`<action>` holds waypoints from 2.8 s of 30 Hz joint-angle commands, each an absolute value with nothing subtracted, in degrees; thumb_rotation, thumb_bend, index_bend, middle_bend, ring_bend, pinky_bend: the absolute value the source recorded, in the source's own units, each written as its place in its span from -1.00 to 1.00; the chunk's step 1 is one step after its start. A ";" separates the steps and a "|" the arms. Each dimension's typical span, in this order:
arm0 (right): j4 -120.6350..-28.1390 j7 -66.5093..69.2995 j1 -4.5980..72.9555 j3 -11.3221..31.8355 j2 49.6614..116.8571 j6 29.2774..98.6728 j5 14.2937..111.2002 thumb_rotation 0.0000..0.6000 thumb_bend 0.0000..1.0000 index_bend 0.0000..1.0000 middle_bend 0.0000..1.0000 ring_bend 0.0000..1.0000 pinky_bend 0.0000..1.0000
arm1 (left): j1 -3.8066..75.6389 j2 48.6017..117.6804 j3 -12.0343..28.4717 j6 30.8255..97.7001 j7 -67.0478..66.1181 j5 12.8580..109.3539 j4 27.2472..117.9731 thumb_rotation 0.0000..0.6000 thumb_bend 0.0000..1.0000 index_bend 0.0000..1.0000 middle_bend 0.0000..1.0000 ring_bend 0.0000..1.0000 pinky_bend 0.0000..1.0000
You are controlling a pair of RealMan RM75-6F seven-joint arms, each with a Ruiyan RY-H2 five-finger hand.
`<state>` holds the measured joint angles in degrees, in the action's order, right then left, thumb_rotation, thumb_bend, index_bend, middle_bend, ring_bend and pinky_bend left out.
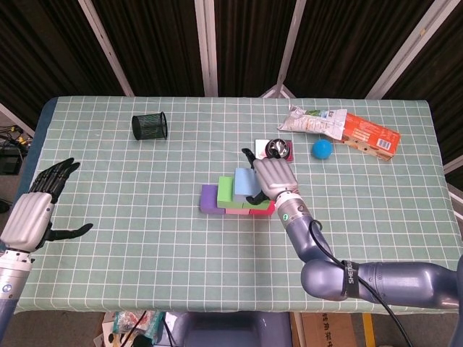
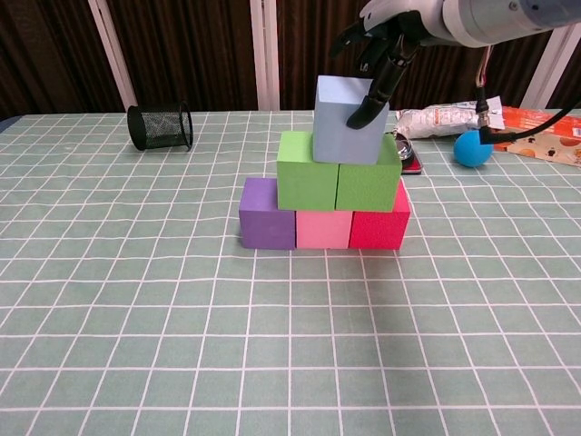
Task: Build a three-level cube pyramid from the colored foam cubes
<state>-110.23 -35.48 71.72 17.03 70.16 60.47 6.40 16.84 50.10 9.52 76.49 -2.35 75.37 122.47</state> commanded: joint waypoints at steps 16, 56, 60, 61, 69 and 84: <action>-110.12 -34.82 71.10 16.96 70.46 60.77 8.06 1.00 -0.48 -1.00 -0.72 -0.88 -1.00 | 16.91 49.83 9.48 76.11 -1.84 75.20 122.41 1.00 -0.75 -1.00 -1.00 -1.00 -1.00; -123.05 -17.32 39.04 0.24 53.47 79.84 39.87 1.00 -0.48 -1.00 -1.00 -1.00 -1.00 | 14.75 54.76 7.41 80.18 -5.20 78.14 118.54 1.00 -0.75 -1.00 -1.00 -1.00 -1.00; -120.95 -13.33 33.12 -3.34 52.93 80.34 45.50 1.00 -0.48 -1.00 -1.00 -1.00 -1.00 | 13.12 56.40 6.32 82.02 -5.00 78.74 116.16 1.00 -0.75 -1.00 -1.00 -1.00 -1.00; -120.22 -12.29 31.58 -4.23 53.02 80.53 47.05 1.00 -0.48 -1.00 -1.00 -1.00 -1.00 | 12.64 56.87 6.06 82.60 -4.76 78.95 115.30 1.00 -0.75 -1.00 -1.00 -1.00 -1.00; -111.75 -5.81 19.94 -10.34 56.43 83.57 59.64 1.00 -0.48 -1.00 -1.00 -1.00 -1.00 | 8.00 61.01 4.18 87.67 -0.98 79.66 105.66 1.00 -0.75 -1.00 -1.00 -1.00 -1.00; -104.75 -2.21 11.80 -8.90 59.33 86.79 71.61 1.00 -0.48 -1.00 -1.00 -1.00 -1.00 | 2.09 66.00 2.49 95.52 -0.57 84.13 91.92 1.00 -0.76 -1.00 -1.00 -1.00 -1.00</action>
<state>-104.98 -2.70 12.16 -9.33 59.27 87.05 71.41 2.24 65.80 2.42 95.62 -0.61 84.31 92.11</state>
